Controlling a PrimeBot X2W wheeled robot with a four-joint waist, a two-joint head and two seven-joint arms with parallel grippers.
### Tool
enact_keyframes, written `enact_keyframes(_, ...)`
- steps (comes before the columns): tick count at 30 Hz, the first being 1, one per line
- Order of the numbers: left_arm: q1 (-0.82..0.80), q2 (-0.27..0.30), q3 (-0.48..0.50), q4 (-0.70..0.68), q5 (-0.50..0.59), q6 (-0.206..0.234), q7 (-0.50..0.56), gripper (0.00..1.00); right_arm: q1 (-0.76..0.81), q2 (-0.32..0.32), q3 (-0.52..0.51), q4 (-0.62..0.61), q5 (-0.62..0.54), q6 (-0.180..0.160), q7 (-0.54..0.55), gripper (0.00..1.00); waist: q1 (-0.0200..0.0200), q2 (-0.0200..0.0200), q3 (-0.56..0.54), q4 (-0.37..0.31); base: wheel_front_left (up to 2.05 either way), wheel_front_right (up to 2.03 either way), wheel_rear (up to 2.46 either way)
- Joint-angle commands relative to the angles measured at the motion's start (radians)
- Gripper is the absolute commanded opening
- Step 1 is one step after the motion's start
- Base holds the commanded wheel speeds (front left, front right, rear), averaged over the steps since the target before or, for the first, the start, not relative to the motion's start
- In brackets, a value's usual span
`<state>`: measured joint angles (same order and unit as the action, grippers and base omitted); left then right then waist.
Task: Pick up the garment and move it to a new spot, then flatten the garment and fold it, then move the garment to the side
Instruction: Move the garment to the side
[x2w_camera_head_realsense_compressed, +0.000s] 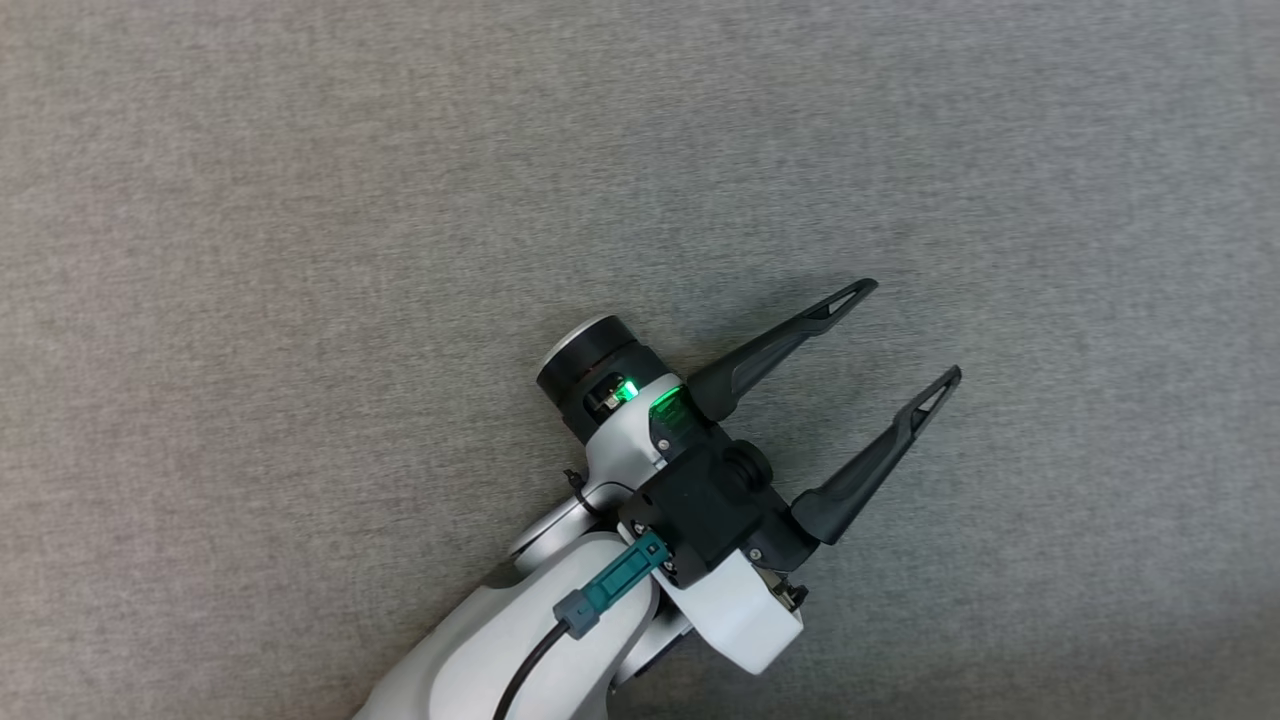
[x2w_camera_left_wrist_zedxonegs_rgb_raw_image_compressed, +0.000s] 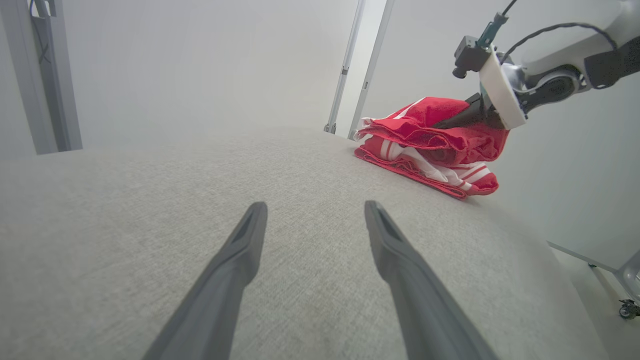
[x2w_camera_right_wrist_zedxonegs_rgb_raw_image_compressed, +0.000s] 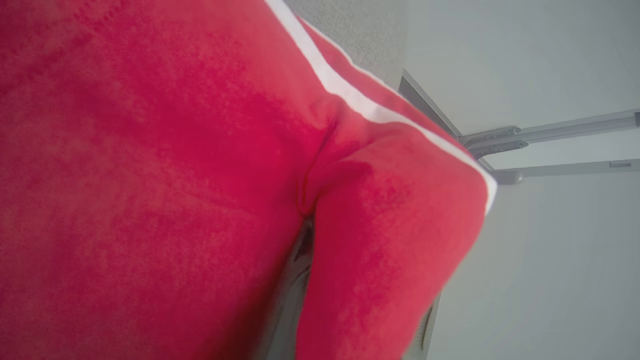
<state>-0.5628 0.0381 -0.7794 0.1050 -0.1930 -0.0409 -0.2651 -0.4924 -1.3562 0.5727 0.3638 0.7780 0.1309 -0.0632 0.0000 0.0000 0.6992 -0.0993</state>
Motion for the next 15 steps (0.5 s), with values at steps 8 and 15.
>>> enact_keyframes(8,-0.001,0.029,-0.013,0.012,-0.019,0.024,0.004,1.00,-0.063,-0.020,0.064,0.092,-0.170,0.000,0.007,0.00,0.0000,0.0000,0.023,0.073,0.00,0.00,0.00)
enact_keyframes(15,0.012,0.028,-0.021,0.012,-0.024,0.031,0.004,1.00,-0.123,0.016,0.086,0.179,-0.217,0.000,0.012,1.00,0.0000,0.0000,0.016,0.097,0.00,0.00,0.00)
